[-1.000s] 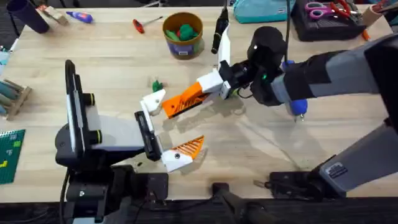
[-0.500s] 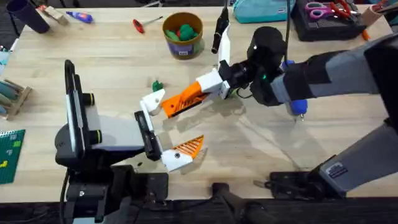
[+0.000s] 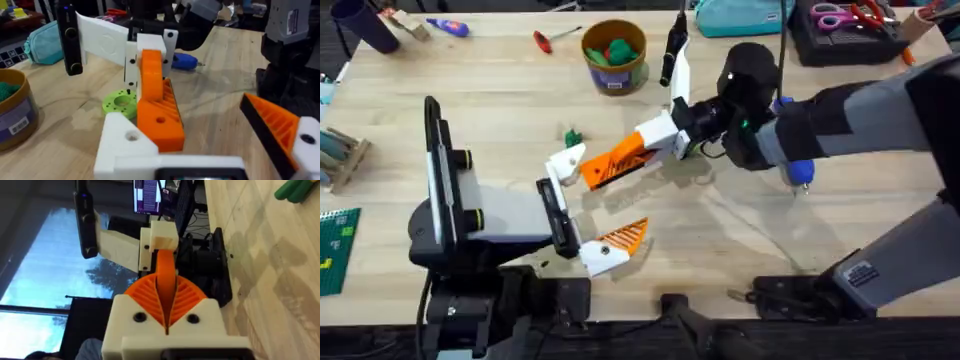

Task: Pick up the gripper from the table and insert it into the empty holder that is missing its gripper. Then pick up a screw, insert it into the mounting hole, and use the screwdriver to tighten it. Finally, clean up the table by picking up the vegetable and placing it into the bucket.

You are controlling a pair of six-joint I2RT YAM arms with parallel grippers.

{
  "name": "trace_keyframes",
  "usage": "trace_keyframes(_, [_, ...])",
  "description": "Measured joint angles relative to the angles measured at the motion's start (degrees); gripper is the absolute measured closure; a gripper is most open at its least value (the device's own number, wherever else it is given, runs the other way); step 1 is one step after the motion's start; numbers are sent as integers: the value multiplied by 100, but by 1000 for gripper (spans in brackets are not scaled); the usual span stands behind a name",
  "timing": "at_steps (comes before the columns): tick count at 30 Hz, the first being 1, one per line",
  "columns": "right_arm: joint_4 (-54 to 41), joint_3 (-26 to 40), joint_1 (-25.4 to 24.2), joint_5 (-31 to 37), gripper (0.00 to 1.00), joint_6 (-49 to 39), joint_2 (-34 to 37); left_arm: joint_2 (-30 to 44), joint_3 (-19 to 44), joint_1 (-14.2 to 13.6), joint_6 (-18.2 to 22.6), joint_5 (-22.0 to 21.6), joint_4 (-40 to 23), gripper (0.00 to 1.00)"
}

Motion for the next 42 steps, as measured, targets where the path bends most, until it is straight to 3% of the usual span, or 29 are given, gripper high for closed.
trace_keyframes(42, [-294, 0, 39, 22, 992, -4, -240, 0, 0, 0, 0, 0, 0, 16])
